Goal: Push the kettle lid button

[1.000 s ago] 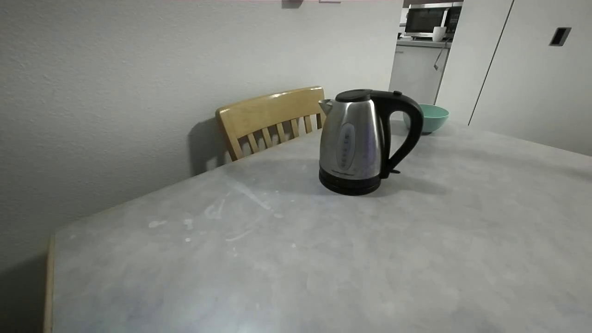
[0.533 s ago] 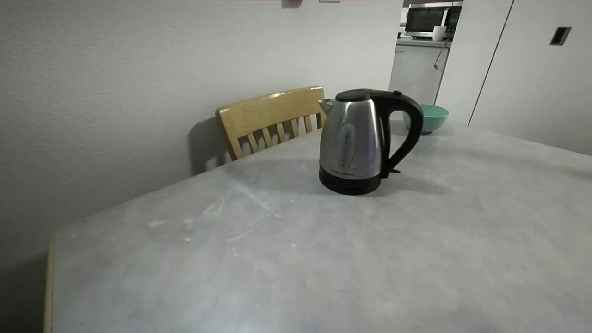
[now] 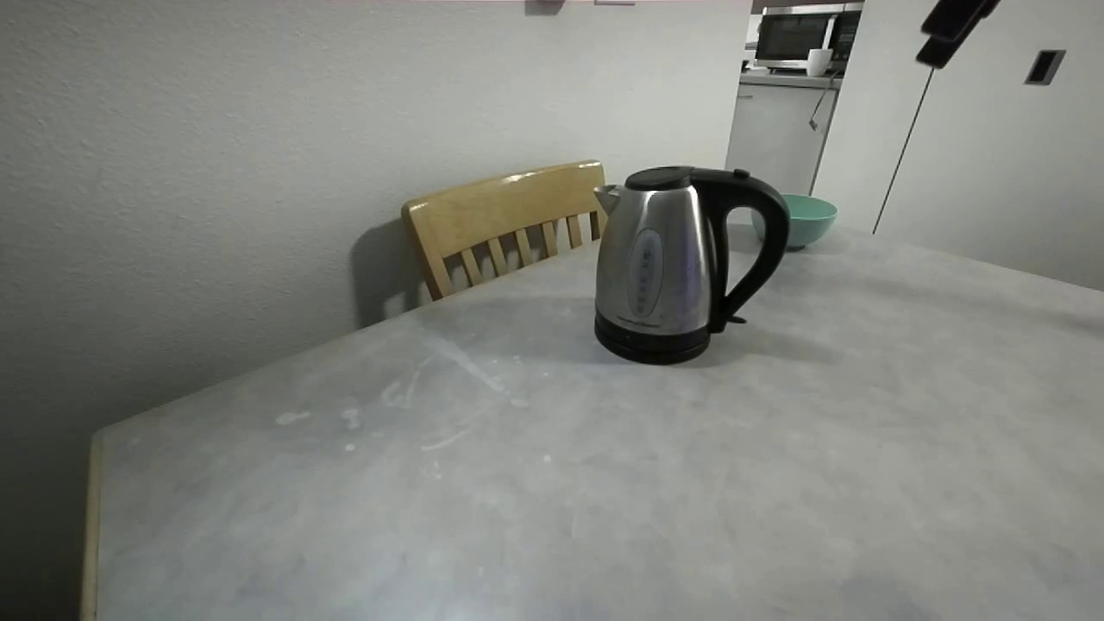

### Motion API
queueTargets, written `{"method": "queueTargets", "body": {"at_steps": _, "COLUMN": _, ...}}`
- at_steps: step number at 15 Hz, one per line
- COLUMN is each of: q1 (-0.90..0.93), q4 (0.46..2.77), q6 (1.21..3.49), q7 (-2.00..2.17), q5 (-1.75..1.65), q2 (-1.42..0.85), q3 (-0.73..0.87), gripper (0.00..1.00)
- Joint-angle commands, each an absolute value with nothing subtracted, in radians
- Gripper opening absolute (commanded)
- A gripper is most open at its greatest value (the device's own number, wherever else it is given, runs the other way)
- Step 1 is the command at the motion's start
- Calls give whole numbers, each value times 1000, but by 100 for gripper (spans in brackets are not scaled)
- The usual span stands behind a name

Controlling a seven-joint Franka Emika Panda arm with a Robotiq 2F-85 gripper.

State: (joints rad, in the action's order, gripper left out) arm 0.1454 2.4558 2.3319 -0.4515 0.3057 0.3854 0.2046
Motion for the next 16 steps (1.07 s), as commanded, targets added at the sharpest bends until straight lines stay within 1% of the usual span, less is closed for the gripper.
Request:
{"method": "queueTargets", "body": {"at_steps": 1, "q1": 165, "q4": 2377, "q6": 2347, "q7": -534, "q5": 390, "q2": 235, "q3": 201, "gripper": 100}}
{"method": "queueTargets", "body": {"at_steps": 3, "q1": 147, "q4": 2337, "q6": 2335, "q7": -532, "q5": 379, "q2": 180, "q3": 175, "gripper": 100}}
{"method": "queueTargets", "body": {"at_steps": 4, "q1": 128, "q4": 2393, "q6": 2329, "q7": -509, "q5": 371, "q2": 252, "q3": 163, "gripper": 100}}
{"method": "queueTargets", "body": {"at_steps": 6, "q1": 124, "q4": 2361, "q6": 2329, "q7": -509, "q5": 370, "q2": 204, "q3": 150, "gripper": 100}}
{"method": "queueTargets", "body": {"at_steps": 9, "q1": 122, "q4": 2347, "q6": 2329, "q7": -509, "q5": 370, "q2": 190, "q3": 146, "gripper": 100}}
{"method": "queueTargets", "body": {"at_steps": 16, "q1": 88, "q4": 2269, "q6": 2322, "q7": -492, "q5": 233, "q2": 120, "q3": 121, "gripper": 100}}
